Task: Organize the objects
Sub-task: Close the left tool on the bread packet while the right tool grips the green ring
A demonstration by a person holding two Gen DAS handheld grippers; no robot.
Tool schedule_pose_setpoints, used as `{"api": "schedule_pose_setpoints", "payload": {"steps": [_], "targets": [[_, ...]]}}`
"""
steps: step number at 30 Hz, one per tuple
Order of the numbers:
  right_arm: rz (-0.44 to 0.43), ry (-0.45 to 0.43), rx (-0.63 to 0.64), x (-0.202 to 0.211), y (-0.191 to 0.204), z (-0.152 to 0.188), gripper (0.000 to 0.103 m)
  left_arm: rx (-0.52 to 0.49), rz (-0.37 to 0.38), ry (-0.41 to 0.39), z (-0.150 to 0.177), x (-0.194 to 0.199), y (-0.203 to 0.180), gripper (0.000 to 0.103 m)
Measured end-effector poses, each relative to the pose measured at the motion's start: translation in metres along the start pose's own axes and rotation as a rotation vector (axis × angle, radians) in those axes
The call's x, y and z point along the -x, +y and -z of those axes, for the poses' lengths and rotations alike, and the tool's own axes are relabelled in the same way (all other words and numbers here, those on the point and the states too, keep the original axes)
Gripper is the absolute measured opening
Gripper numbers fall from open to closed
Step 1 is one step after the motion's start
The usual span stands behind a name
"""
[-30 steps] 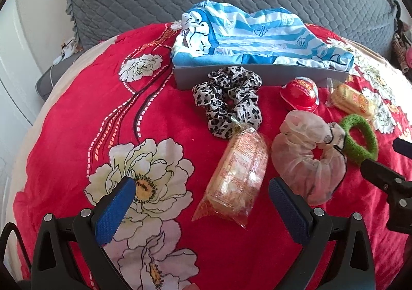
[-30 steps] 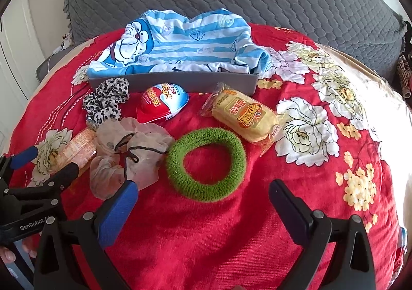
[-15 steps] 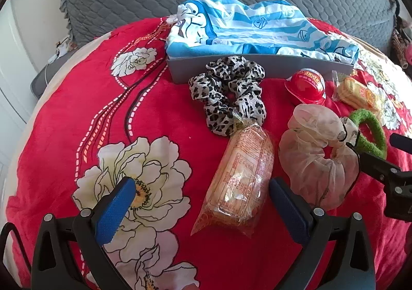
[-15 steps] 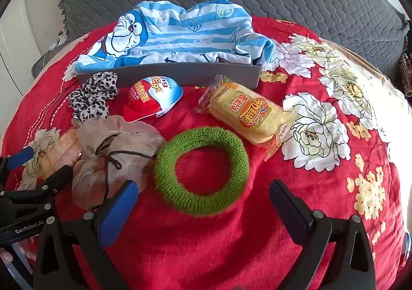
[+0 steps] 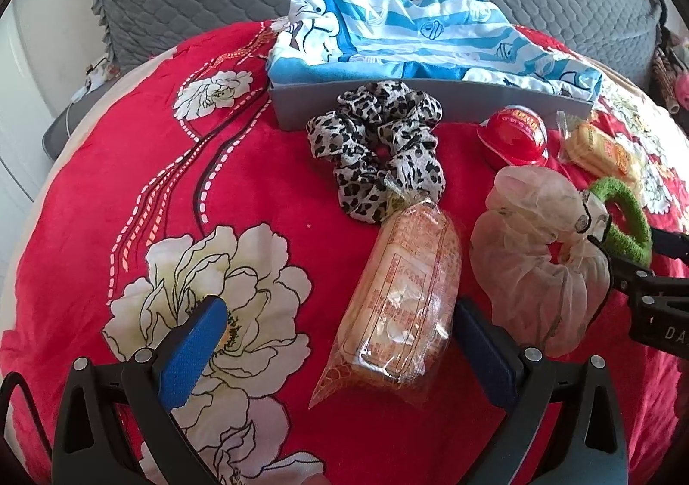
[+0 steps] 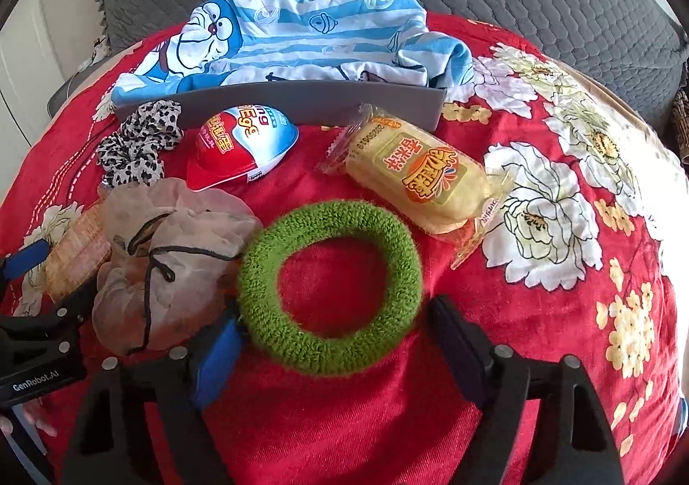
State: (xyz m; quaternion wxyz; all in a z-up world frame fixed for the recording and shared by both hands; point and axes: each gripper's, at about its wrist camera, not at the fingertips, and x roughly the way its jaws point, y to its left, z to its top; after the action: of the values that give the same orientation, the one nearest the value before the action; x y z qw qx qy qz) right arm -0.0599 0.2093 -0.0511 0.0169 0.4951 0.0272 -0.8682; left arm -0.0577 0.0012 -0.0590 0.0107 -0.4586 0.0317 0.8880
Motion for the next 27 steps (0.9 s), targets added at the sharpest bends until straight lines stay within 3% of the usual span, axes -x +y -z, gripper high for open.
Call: {"api": "schedule_pose_setpoints", "payload": {"steps": [8, 12, 16, 27], "targets": [[-0.008, -0.004, 0.005, -0.001, 0.002, -0.001, 0.068, 0.021, 0.028, 0.002, -0.002, -0.001, 0.002, 0.101], [-0.011, -0.003, 0.008, 0.001, 0.002, -0.001, 0.061, -0.002, 0.041, -0.003, -0.002, 0.001, -0.003, 0.089], [-0.016, -0.003, 0.002, 0.002, 0.001, -0.003, 0.054, -0.038, 0.059, 0.004, -0.001, 0.001, -0.009, 0.064], [-0.023, -0.004, 0.006, 0.003, 0.002, -0.004, 0.045, -0.05, 0.085, 0.009, 0.0, 0.004, -0.01, 0.046]]}}
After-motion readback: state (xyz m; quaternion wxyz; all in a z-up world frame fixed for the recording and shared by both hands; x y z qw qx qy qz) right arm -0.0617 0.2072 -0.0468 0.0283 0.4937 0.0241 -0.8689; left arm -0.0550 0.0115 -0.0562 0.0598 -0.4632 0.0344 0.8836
